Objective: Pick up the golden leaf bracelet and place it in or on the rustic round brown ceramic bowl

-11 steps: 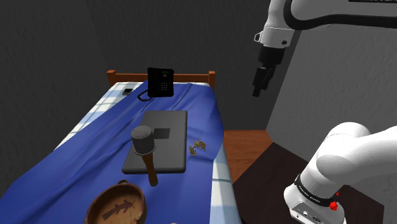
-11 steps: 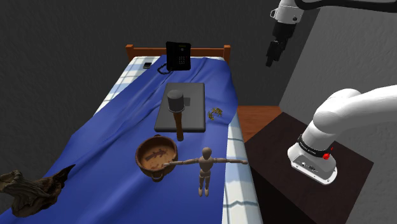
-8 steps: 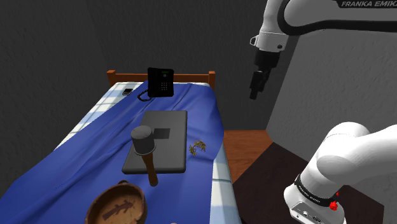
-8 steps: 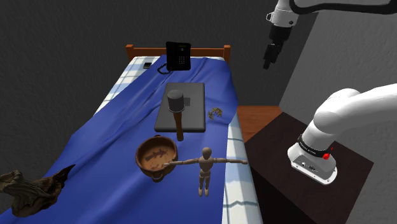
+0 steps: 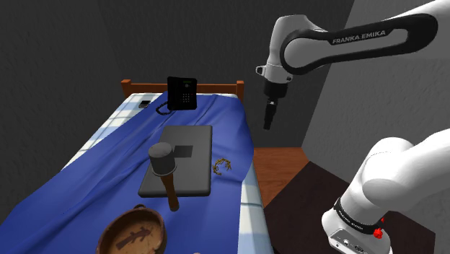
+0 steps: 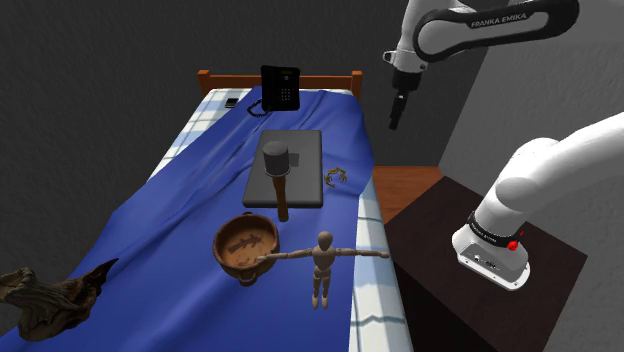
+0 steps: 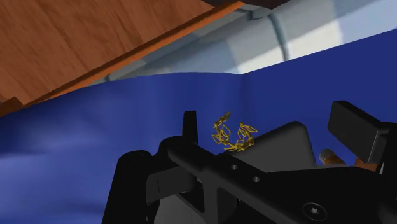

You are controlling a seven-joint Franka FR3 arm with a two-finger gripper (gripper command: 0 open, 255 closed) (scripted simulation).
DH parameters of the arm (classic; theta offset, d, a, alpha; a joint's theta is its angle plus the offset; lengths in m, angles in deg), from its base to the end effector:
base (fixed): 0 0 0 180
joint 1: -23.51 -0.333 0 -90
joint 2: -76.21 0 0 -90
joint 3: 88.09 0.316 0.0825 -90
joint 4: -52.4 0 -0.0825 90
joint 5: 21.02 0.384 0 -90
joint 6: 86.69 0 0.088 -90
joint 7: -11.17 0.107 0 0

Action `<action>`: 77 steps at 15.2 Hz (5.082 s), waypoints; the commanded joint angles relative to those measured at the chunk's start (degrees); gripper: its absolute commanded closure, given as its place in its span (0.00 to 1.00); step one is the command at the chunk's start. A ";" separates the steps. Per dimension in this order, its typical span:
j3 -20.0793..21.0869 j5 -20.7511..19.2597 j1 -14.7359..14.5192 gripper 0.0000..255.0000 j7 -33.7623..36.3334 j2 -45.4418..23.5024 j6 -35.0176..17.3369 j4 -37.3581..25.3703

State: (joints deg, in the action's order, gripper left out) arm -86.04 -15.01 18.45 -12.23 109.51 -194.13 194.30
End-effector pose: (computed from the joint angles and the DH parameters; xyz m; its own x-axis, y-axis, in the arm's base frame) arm 0.3678 0.0548 0.4895 0.8806 0.4736 0.0119 0.4730 -0.8773 -0.0817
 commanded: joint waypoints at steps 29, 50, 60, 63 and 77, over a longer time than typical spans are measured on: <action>4.47 -3.15 -9.40 0.00 -24.91 -42.03 -37.69 -5.44; 4.49 -2.75 -9.37 1.00 -25.04 -38.17 -33.11 -6.16; 3.90 -27.22 -19.86 0.00 28.83 -43.70 -31.54 -11.17; 3.15 -28.22 -20.02 0.00 29.49 -45.50 -33.56 -10.93; 2.31 -29.93 -19.95 1.00 30.63 -48.41 -36.53 -10.82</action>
State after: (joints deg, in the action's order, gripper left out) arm -83.73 -44.93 -1.50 18.40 61.10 -230.66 183.47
